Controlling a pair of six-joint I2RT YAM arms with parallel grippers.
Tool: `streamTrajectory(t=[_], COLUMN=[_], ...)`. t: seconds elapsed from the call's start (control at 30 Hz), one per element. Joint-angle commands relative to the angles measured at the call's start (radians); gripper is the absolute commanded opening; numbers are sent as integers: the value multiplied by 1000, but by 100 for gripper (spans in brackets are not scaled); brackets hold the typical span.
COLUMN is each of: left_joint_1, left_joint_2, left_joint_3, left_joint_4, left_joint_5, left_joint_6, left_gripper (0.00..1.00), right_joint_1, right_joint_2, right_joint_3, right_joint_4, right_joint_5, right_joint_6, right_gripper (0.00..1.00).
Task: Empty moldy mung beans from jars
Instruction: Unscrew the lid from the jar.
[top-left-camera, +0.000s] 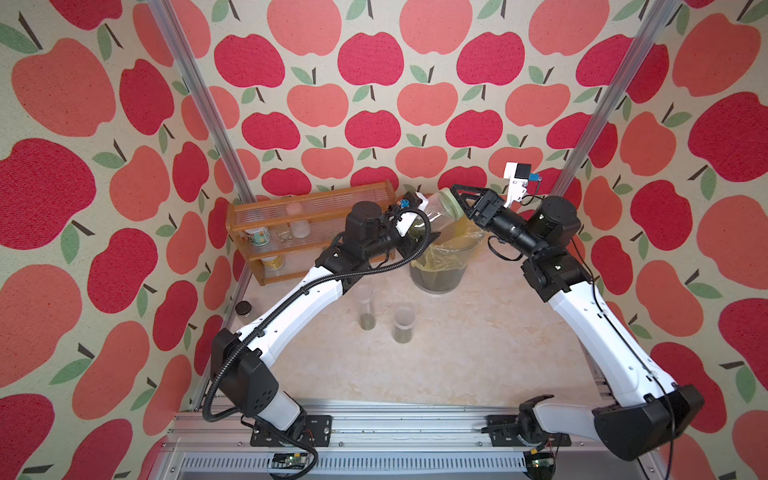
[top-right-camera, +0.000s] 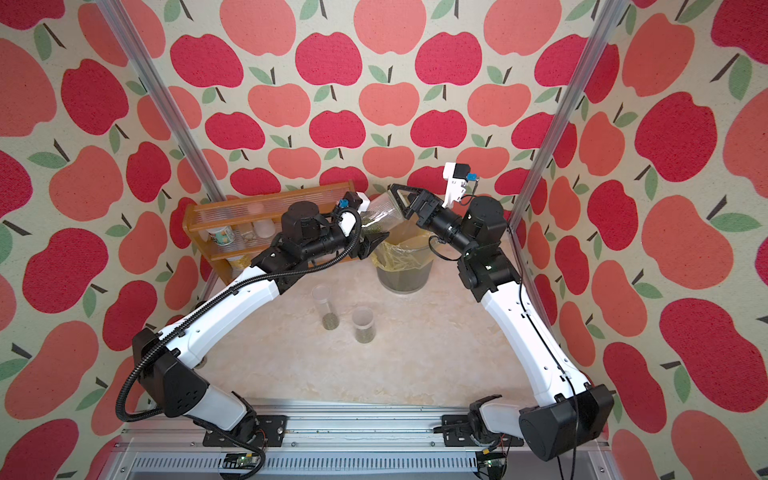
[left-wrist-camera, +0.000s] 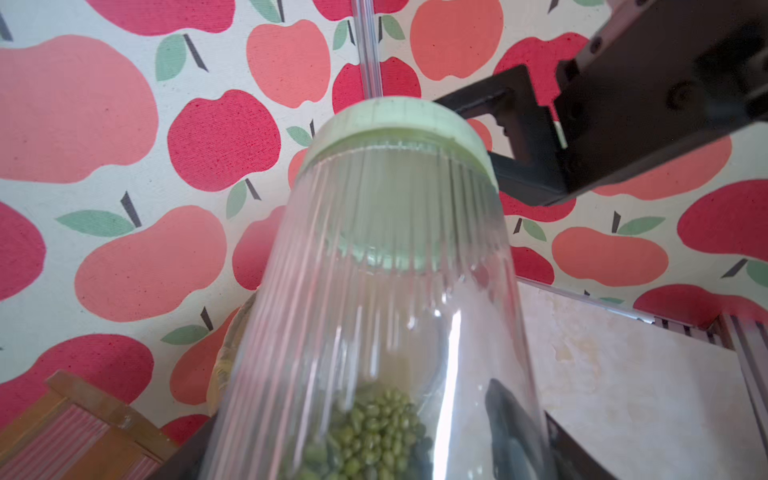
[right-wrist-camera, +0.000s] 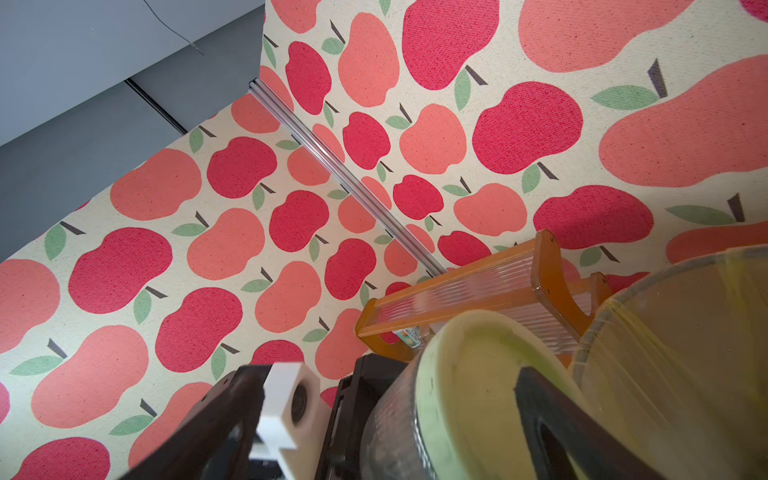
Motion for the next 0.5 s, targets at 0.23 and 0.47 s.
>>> streamTrajectory(t=[0.23,0.47], left_joint_1=[-69,-95], left_joint_2=[-72,-84], left_joint_3=[-42,-69], left_joint_4=[216,252], left_joint_5=[-201,-233], left_joint_6=[259,286], left_gripper=[40,40], right_joint_1=[-3,-33], right_joint_2=[6,14], right_joint_3=[-19,-185], right_joint_4=[-136,217], right_joint_5=[67,0], right_joint_6=[-43,188], right_gripper=[99,98])
